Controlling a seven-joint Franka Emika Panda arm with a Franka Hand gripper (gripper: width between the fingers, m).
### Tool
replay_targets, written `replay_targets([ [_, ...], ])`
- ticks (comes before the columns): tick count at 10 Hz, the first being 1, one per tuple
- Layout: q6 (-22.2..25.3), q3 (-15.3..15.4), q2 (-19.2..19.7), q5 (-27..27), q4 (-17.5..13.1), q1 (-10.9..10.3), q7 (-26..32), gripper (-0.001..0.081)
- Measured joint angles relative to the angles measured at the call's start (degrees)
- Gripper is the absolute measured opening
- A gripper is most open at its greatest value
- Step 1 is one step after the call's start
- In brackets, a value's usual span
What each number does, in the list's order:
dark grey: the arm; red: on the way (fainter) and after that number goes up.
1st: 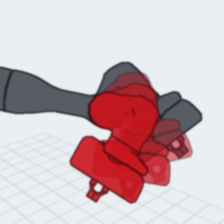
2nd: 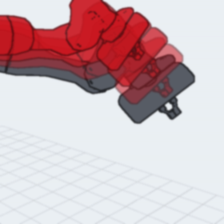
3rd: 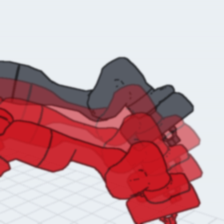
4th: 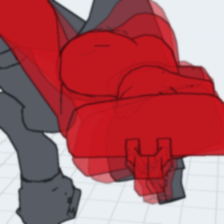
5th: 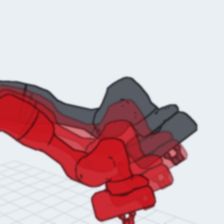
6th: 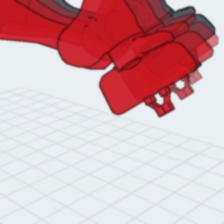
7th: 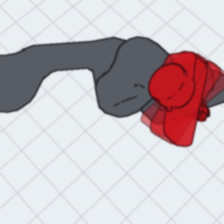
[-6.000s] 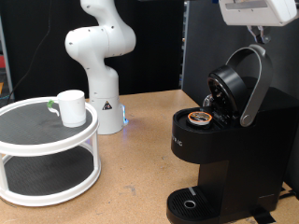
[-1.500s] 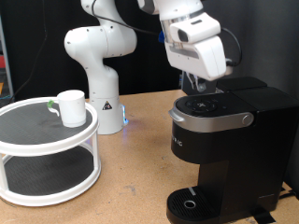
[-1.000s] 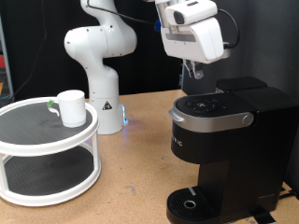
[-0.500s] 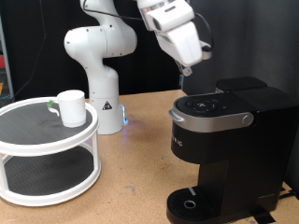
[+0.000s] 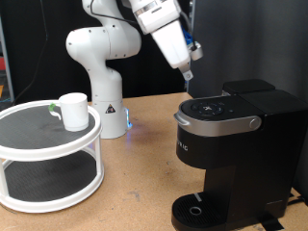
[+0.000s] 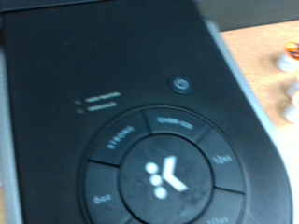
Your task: Make a cup of coffee with the keurig machine
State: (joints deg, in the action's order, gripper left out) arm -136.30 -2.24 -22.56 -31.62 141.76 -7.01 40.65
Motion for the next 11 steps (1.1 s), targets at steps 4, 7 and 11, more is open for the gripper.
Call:
replay_targets([
  [4,5.8,-5.4,-6.3,-3.4,4.7,0.1,7.6,0.0001],
  [7,12.4,-8.0,-11.0,-0.9,6.4,1.4,10.0,0.0001],
  [11,13.0,-10.1,-12.1,-2.6,8.0,1.3,15.5,0.0001],
])
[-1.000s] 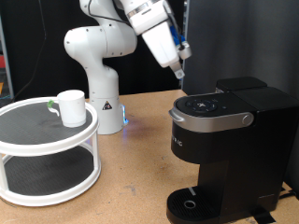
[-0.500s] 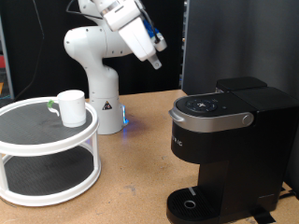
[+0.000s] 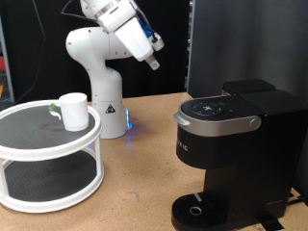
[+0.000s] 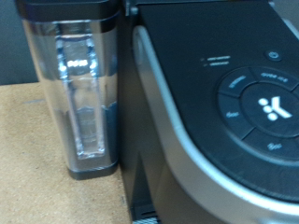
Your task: Make a cup of coffee with the keurig machine
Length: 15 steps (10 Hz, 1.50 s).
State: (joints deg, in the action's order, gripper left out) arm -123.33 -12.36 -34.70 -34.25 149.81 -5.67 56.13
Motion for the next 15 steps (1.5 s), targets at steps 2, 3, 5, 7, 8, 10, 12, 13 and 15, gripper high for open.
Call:
replay_targets([
  [2,6.6,-3.3,-2.7,1.9,1.4,0.7,4.6,0.0001],
  [3,10.4,-4.9,-3.9,3.8,1.7,1.2,6.7,0.0001],
  [5,16.3,-7.3,-6.4,7.6,2.1,3.1,8.5,0.0001],
  [7,17.6,-7.6,-7.9,8.3,2.7,4.1,8.5,0.0001],
  [8,13.9,-7.6,-8.2,6.7,3.6,4.2,8.6,0.0001],
  [10,10.3,-7.8,-10.6,6.8,6.6,6.8,7.6,0.0001],
  [12,11.2,-8.2,-13.1,9.5,8.9,11.5,7.0,0.0001],
  [13,13.2,-9.1,-14.0,10.5,9.3,13.4,7.2,0.0001],
  [15,14.8,-9.8,-15.2,10.8,9.4,14.5,7.3,0.0001],
])
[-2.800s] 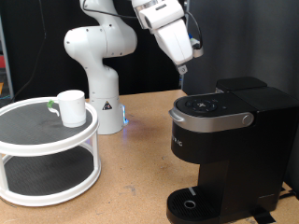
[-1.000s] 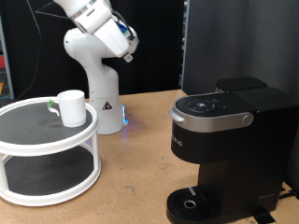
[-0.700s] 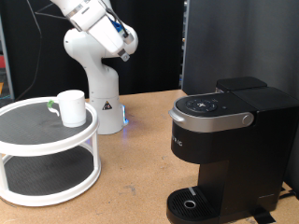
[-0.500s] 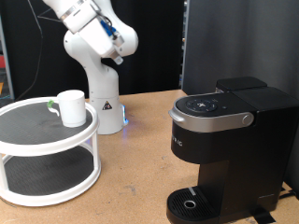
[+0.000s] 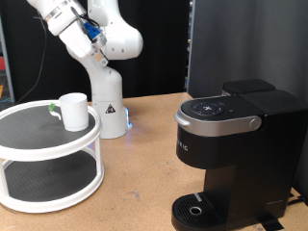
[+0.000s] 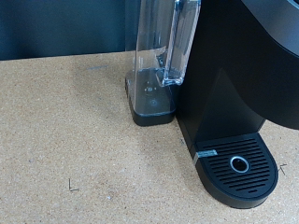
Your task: Make a cup of coffee with the keurig machine
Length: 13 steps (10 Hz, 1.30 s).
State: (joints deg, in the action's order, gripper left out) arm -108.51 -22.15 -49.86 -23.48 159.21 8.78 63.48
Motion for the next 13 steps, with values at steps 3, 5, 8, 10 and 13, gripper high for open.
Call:
replay_targets([
  [3,2.8,-2.5,0.1,1.7,-0.2,0.7,1.7,0.0001],
  [5,6.2,-5.6,-0.2,5.3,-0.6,3.0,3.8,0.0001],
  [8,9.5,-10.0,-0.3,8.8,-2.1,5.7,6.0,0.0001],
  [10,10.3,-11.5,-0.2,9.2,-2.8,6.0,6.9,0.0001],
  [13,9.8,-11.8,-0.2,9.3,-2.7,6.1,6.8,0.0001],
])
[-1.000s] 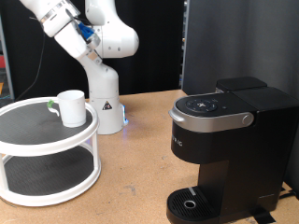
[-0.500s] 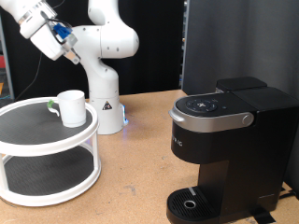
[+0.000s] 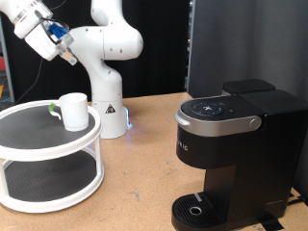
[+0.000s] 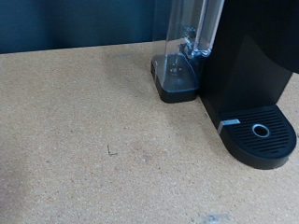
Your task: Make a cup of coffee with the keurig machine
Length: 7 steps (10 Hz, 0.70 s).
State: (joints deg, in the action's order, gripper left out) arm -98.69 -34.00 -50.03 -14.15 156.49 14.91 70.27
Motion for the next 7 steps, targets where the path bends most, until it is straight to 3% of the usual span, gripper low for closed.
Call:
replay_targets([
  [3,-1.8,-0.9,0.5,1.3,-0.3,1.4,0.0,0.0001],
  [7,-1.0,-3.9,2.6,2.4,-3.0,1.5,0.1,0.0001],
])
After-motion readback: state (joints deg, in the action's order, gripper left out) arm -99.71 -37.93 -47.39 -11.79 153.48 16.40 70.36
